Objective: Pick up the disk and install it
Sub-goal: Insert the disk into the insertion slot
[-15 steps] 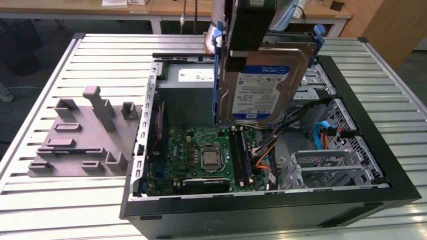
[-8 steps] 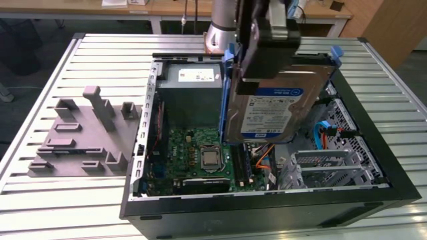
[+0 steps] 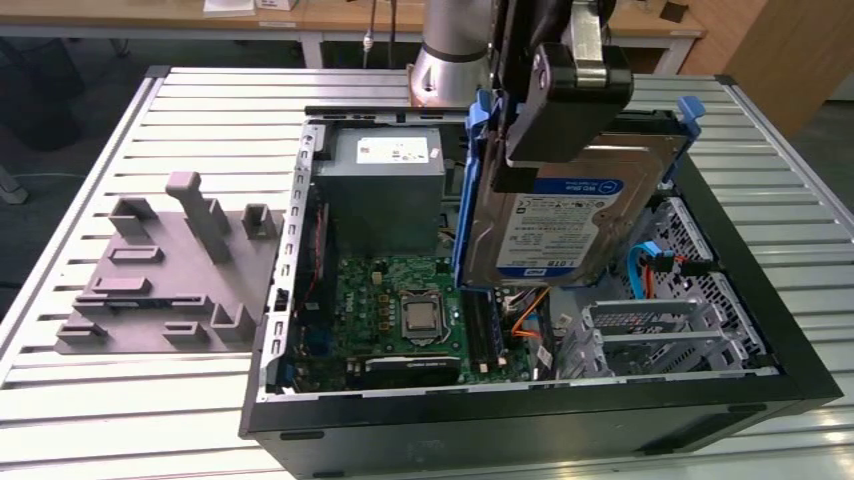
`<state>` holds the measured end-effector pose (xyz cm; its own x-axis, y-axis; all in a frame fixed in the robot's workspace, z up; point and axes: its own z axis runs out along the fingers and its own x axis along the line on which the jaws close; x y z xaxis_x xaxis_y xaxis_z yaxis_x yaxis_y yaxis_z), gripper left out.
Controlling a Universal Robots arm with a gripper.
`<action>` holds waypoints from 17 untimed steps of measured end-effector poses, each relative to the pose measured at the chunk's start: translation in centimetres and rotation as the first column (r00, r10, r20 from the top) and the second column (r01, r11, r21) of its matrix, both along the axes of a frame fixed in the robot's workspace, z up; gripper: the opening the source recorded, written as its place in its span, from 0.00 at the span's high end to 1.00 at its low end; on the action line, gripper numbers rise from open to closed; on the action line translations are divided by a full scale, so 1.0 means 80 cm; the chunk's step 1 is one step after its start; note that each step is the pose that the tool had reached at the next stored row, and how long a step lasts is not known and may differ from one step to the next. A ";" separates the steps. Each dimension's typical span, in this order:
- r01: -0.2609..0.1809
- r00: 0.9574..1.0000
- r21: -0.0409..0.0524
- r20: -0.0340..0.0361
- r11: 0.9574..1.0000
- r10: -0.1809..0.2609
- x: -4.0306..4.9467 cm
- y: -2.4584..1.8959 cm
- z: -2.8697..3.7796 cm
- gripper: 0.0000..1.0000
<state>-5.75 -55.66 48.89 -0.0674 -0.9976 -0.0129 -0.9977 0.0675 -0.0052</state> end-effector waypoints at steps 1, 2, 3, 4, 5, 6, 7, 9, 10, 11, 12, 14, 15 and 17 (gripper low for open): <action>0.000 1.000 0.000 0.000 1.000 0.000 0.000 0.0000 -0.0001 0.64; 0.000 1.000 0.000 0.000 1.000 0.000 0.000 0.0000 -0.0001 0.64; 0.000 1.000 0.000 0.000 1.000 0.000 0.000 0.0000 -0.0001 0.64; 0.000 1.000 0.000 0.000 1.000 0.000 0.000 0.0000 -0.0001 0.64; 0.000 1.000 0.000 0.000 1.000 0.000 0.000 0.0000 -0.0004 0.64; 0.000 1.000 0.000 0.000 1.000 0.000 0.001 -0.0001 -0.0006 0.64; 0.000 1.000 0.000 0.000 1.000 0.000 0.002 -0.0002 -0.0009 0.64; 0.000 1.000 0.000 0.000 1.000 0.000 0.003 -0.0008 -0.0015 0.64; 0.000 1.000 0.000 0.000 1.000 0.000 0.004 -0.0014 -0.0019 0.64; 0.000 1.000 0.000 0.000 1.000 0.000 0.004 -0.0023 -0.0023 0.64; 0.000 1.000 0.000 0.000 1.000 0.000 0.005 -0.0035 -0.0027 0.64; 0.000 1.000 0.000 0.000 1.000 0.000 0.006 -0.0054 -0.0033 0.64; 0.000 1.000 0.000 0.000 1.000 0.000 0.007 -0.0057 -0.0037 0.64; 0.000 1.000 0.000 0.000 1.000 0.000 0.011 -0.0059 -0.0046 0.64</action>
